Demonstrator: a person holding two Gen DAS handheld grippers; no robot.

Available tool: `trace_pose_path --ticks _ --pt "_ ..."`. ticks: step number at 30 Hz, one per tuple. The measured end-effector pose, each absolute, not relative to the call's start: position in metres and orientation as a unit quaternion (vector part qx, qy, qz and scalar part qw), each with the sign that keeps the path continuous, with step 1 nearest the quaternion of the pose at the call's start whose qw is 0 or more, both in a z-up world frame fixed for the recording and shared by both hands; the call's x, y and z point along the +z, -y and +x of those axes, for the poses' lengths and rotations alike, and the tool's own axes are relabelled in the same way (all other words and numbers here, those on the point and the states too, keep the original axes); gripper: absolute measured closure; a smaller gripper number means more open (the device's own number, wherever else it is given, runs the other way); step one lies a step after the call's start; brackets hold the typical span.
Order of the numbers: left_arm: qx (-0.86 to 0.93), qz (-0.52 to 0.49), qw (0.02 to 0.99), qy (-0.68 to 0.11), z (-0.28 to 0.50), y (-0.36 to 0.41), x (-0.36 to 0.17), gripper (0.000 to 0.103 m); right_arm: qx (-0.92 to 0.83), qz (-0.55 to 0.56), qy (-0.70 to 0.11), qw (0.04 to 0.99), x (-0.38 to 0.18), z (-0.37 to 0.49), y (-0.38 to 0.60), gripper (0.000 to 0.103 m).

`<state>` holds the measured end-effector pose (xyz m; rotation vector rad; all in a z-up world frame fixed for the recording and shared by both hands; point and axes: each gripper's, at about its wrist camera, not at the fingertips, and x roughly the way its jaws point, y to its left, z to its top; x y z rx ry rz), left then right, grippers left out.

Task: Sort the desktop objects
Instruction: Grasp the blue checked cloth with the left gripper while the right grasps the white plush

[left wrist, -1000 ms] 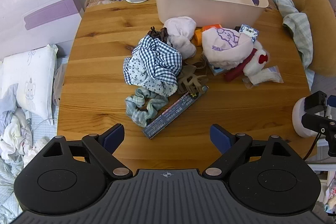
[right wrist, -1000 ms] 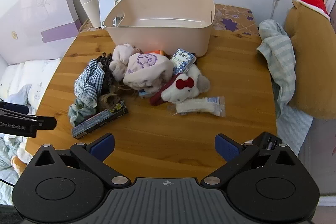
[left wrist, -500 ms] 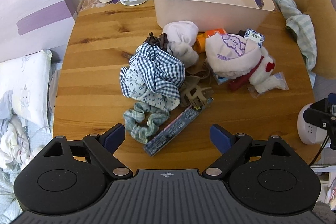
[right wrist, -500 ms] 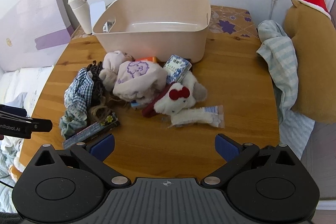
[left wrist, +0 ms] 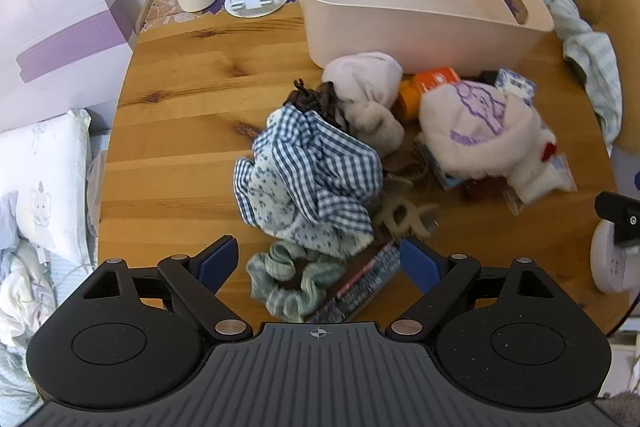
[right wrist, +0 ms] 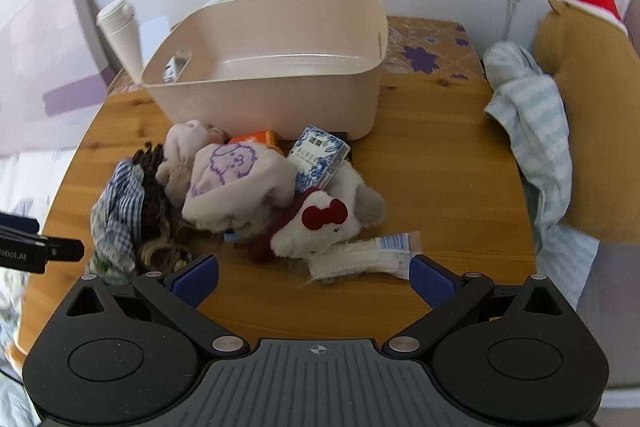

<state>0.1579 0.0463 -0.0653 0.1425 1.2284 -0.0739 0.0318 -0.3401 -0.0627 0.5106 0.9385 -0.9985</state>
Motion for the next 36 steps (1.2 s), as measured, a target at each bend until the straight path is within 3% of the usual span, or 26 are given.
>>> trace_pose_path --ticks 11,20,36 --pt "-0.036 0.052 0.807 -0.587 0.199 -0.071 -0.089 0.013 -0.486 0.248 -0.420 0.725 -0.079 0.048 0.363 0.001" --pt "-0.058 0.046 0.797 -0.599 0.223 -0.081 -0.109 0.013 -0.516 0.313 -0.414 0.682 -0.105 0.056 0.383 0.012" --pt "-0.085 0.040 0.768 -0.634 0.250 -0.083 -0.145 0.013 -0.545 0.343 -0.433 0.631 -0.137 0.062 0.414 0.018"
